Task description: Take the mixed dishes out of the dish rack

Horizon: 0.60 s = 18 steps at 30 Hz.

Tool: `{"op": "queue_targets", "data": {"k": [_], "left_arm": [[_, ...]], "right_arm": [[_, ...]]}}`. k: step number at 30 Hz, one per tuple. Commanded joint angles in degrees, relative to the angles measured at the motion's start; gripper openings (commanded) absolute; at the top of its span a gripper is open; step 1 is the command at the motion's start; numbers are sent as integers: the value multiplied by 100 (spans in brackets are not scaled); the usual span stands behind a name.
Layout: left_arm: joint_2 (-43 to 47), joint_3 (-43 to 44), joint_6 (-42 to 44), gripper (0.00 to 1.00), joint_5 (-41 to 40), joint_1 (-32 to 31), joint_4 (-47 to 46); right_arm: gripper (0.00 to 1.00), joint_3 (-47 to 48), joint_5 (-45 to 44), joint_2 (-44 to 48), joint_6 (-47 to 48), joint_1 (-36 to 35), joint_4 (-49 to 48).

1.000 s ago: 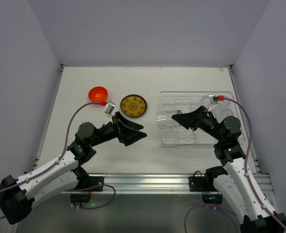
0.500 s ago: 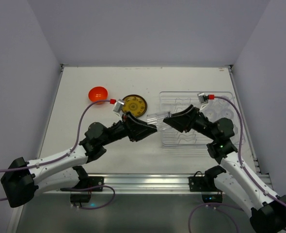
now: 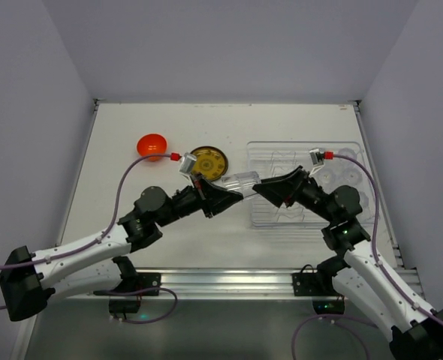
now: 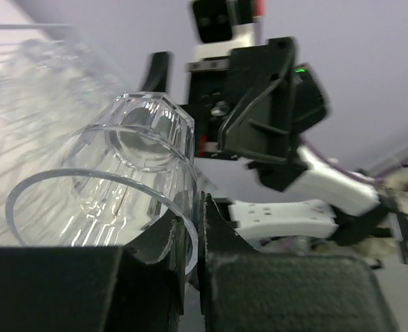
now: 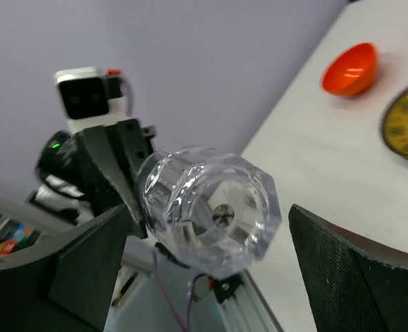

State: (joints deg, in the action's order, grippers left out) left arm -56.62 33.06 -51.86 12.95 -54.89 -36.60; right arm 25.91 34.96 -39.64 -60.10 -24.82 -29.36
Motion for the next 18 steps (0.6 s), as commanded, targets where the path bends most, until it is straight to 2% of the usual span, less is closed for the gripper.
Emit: {"op": "queue_targets", "data": {"k": [1, 2, 5, 6, 8, 9, 10, 11, 13, 15, 18], "left_arm": [[590, 883, 1124, 0, -1432, -4, 2380], [695, 1078, 1221, 0, -2245, 5, 3534], [530, 1998, 1283, 0, -3636, 215, 5448], [329, 2194, 1292, 0, -3798, 338, 6358], [30, 2615, 1283, 0, -3897, 1030, 7328], [-76, 2705, 1501, 0, -3749, 1347, 7490], [-190, 2749, 1686, 0, -3521, 2115, 7588], [-470, 2819, 1844, 0, -3031, 2532, 7728], [-849, 2942, 2363, 0, -2641, 3392, 7913], [-1455, 3205, 2635, 0, -2761, 3651, 8352], [-2088, 3321, 2952, 0, -2886, 4021, 8520]], "right_arm": [[99, 772, -1505, 455, 1156, 21, 2351], [99, 906, -2493, 509, 1428, 21, 3357], [99, 1223, -3755, 632, 1763, 144, 4444], [99, 1267, -3925, 650, 1825, 170, 4587], [99, 1407, -4075, 624, 1948, 284, 4851], [99, 1460, -4085, 589, 2001, 319, 4922], [99, 1591, -4094, 528, 2037, 355, 5079], [99, 1688, -4120, 371, 2150, 364, 5168], [99, 1968, -4190, 220, 2300, 364, 5431], [99, 2128, -4252, 62, 2563, 372, 5546], [99, 2356, -4278, -26, 2836, 372, 5705]]}}
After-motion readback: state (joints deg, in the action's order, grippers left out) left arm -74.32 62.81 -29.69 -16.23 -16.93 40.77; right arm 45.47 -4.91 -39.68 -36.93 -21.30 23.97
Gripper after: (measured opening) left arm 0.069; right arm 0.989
